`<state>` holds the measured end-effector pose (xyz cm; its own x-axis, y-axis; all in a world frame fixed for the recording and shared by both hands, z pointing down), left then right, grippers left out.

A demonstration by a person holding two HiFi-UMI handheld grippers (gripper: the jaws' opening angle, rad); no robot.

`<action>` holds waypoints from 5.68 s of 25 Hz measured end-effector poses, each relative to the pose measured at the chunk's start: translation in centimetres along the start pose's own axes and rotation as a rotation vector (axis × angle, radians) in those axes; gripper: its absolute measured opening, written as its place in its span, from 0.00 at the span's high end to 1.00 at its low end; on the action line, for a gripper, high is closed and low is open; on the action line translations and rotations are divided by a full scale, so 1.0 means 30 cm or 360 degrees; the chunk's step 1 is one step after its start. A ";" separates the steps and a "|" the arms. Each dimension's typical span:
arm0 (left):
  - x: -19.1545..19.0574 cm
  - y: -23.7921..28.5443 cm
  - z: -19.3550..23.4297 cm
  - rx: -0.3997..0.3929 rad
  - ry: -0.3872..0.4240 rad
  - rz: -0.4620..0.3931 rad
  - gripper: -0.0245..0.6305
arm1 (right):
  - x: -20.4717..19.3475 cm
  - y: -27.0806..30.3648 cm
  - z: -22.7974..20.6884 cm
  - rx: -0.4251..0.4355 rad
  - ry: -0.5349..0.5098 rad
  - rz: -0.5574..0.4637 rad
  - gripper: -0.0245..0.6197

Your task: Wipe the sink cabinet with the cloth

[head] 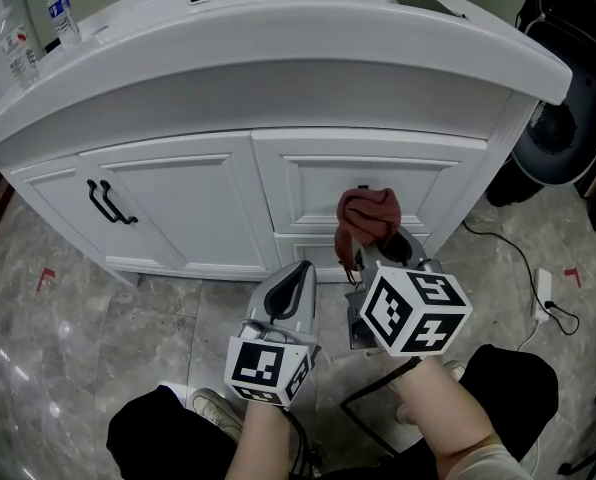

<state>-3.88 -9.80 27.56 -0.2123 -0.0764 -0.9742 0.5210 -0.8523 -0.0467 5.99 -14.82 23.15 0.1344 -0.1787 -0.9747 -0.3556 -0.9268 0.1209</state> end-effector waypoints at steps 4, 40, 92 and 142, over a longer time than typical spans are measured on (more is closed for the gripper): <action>-0.017 0.020 -0.026 -0.0025 0.0013 0.0028 0.96 | 0.018 -0.017 -0.035 -0.0016 -0.0007 -0.0017 0.84; -0.060 0.154 -0.158 -0.0214 0.0067 0.0087 0.96 | 0.069 -0.131 -0.357 -0.0311 -0.0025 -0.0049 0.83; -0.058 0.040 0.096 0.0035 -0.0038 0.0071 0.96 | -0.164 0.083 -0.052 0.0042 0.0091 0.0129 0.82; -0.209 -0.066 0.323 0.0256 -0.0033 0.0184 0.96 | -0.529 0.241 0.201 0.0232 -0.0194 0.0239 0.83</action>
<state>-11.58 -12.65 35.89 -0.1768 -0.1876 -0.9662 0.4044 -0.9088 0.1025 -4.29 -16.69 38.37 -0.0397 -0.2615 -0.9644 -0.4942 -0.8337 0.2465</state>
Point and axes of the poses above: the fingertips, and each gripper's own axes: y forward along the fingers, z to its left, x out of its top, the point moved 2 cm from there along -y, backward along the fingers, and after that the axes turned 8 degrees about -y, right-handed, at the moved point
